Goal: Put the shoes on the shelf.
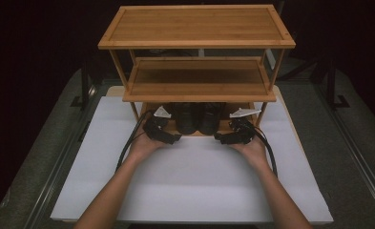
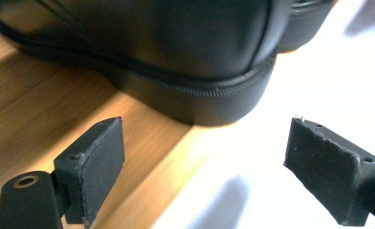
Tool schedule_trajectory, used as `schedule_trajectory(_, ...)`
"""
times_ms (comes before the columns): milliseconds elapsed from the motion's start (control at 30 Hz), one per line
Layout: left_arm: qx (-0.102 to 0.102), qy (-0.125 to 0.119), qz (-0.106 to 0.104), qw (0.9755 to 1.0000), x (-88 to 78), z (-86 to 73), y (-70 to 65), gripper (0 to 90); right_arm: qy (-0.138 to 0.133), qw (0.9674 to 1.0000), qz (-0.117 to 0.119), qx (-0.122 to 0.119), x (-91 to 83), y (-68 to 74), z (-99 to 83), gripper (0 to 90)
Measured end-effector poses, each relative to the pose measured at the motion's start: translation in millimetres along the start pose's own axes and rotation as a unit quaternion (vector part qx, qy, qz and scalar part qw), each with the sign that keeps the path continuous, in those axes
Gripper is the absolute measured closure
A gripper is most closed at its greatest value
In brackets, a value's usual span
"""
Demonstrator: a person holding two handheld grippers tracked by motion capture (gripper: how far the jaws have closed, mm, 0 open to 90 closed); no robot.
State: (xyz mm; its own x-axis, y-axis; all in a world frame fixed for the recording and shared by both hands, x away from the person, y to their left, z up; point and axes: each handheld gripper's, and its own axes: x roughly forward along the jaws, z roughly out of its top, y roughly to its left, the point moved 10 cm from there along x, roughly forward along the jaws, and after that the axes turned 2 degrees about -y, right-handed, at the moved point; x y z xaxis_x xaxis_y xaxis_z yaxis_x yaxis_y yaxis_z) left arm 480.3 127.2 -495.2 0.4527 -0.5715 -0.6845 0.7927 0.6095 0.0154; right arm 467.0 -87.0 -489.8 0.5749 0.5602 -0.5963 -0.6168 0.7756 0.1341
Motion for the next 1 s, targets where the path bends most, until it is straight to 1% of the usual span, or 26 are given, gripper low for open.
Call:
schedule_trajectory(33, -0.001, -0.005, 0.002, 1.0, -8.6, -2.6, -1.8, 12.9, -0.003, 1.0, 0.001, -0.001, -7.2, 0.9, -2.0, 14.6)
schedule_trajectory(67, -0.001, -0.005, 0.002, 1.0, -13.2, -4.6, -2.7, 12.9, -0.005, 1.0, 0.003, 0.0, -10.3, 1.7, -2.8, 14.6)
schedule_trajectory(100, -0.002, -0.007, 0.003, 1.0, -17.4, -6.4, -3.5, 12.9, -0.004, 1.0, 0.004, -0.001, -13.4, 2.3, -4.1, 14.6)
schedule_trajectory(133, -0.002, -0.007, 0.003, 1.0, -17.4, -6.4, -3.5, 12.9, -0.004, 1.0, 0.004, -0.001, -13.4, 2.3, -4.1, 14.6)
schedule_trajectory(167, -0.003, -0.01, 0.003, 0.9999, -26.2, -11.4, -4.7, 12.9, -0.009, 0.9999, 0.006, -0.004, -19.5, 4.7, -6.0, 14.6)
schedule_trajectory(233, -0.007, -0.011, 0.002, 0.9999, -34.7, -17.2, -6.3, 12.9, -0.008, 0.9999, 0.008, -0.005, -25.4, 6.5, -9.2, 14.6)
schedule_trajectory(267, -0.007, -0.011, 0.002, 0.9999, -34.7, -17.2, -6.3, 12.9, -0.008, 0.9999, 0.008, -0.005, -25.4, 6.5, -9.2, 14.6)
schedule_trajectory(333, -0.008, -0.014, 0.002, 0.9999, -43.9, -23.5, -8.6, 12.9, -0.009, 0.9999, 0.007, -0.007, -31.8, 7.3, -13.0, 14.6)
schedule_trajectory(367, -0.009, -0.018, 0.002, 0.9998, -53.4, -30.2, -11.9, 12.9, -0.01, 0.9999, 0.009, -0.007, -38.7, 8.2, -17.2, 14.6)
schedule_trajectory(400, -0.009, -0.018, 0.002, 0.9998, -53.4, -30.2, -11.9, 12.9, -0.01, 0.9999, 0.009, -0.007, -38.7, 8.2, -17.2, 14.6)
schedule_trajectory(433, -0.011, -0.02, 0.002, 0.9997, -58.0, -33.9, -14.1, 13.0, -0.013, 0.9999, 0.01, -0.006, -45.9, 9.0, -22.3, 14.6)
schedule_trajectory(467, -0.012, -0.024, 0.002, 0.9996, -67.4, -42.4, -18.4, 13.0, -0.015, 0.9998, 0.01, -0.005, -49.9, 9.4, -25.6, 14.6)
schedule_trajectory(500, -0.012, -0.024, 0.002, 0.9996, -67.4, -42.4, -18.4, 13.0, -0.015, 0.9998, 0.01, -0.004, -53.5, 9.7, -29.4, 14.6)
schedule_trajectory(533, -0.013, -0.024, 0.002, 0.9996, -71.8, -47.5, -20.8, 13.0, -0.015, 0.9998, 0.01, -0.004, -53.5, 9.7, -29.4, 14.6)
schedule_trajectory(567, -0.012, -0.022, 0.005, 0.9997, -79.6, -58.9, -24.5, 13.0, -0.016, 0.9998, 0.008, -0.006, -60.8, 9.3, -37.3, 14.6)
schedule_trajectory(600, -0.012, -0.022, 0.005, 0.9997, -79.6, -58.9, -24.5, 12.9, -0.016, 0.9998, 0.008, -0.006, -60.8, 9.3, -37.3, 14.6)
schedule_trajectory(633, -0.013, -0.019, 0.01, 0.9997, -87.3, -70.3, -26.8, 12.9, -0.013, 0.9999, 0.005, -0.005, -68.6, 8.9, -45.5, 14.5)
schedule_trajectory(667, -0.013, -0.019, 0.01, 0.9997, -87.3, -70.3, -26.8, 13.0, -0.013, 0.9999, 0.005, -0.005, -68.6, 8.9, -45.5, 14.5)
schedule_trajectory(700, -0.012, -0.015, 0.014, 0.9997, -91.4, -76.3, -27.2, 13.0, -0.012, 0.9999, 0.003, -0.005, -73.0, 8.5, -49.4, 14.6)
schedule_trajectory(733, -0.011, -0.011, 0.022, 0.9996, -99.2, -87.0, -27.7, 13.0, -0.01, 0.9999, -0.002, -0.005, -81.5, 7.7, -57.3, 14.5)
schedule_trajectory(767, -0.011, -0.011, 0.022, 0.9996, -99.2, -87.0, -27.7, 13.0, -0.01, 0.9999, -0.002, -0.005, -81.5, 7.7, -57.3, 14.5)
schedule_trajectory(800, -0.012, -0.008, 0.029, 0.9995, -107.3, -97.4, -28.2, 13.0, -0.008, 0.9999, -0.007, -0.001, -89.2, 6.5, -66.0, 14.6)
schedule_trajectory(933, -0.019, -0.006, 0.038, 0.9991, -122.3, -116.8, -30.8, 13.0, 0.002, 0.9999, -0.016, 0.002, -102.1, 3.0, -85.9, 14.6)
schedule_trajectory(967, -0.019, -0.006, 0.038, 0.9991, -122.3, -116.8, -30.8, 13.0, 0.002, 0.9999, -0.016, 0.002, -102.1, 3.0, -85.9, 14.6)
schedule_trajectory(1000, -0.017, -0.001, 0.042, 0.999, -126.8, -123.4, -31.4, 13.0, 0.006, 0.9997, -0.022, 0.003, -105.3, 1.8, -90.8, 14.6)
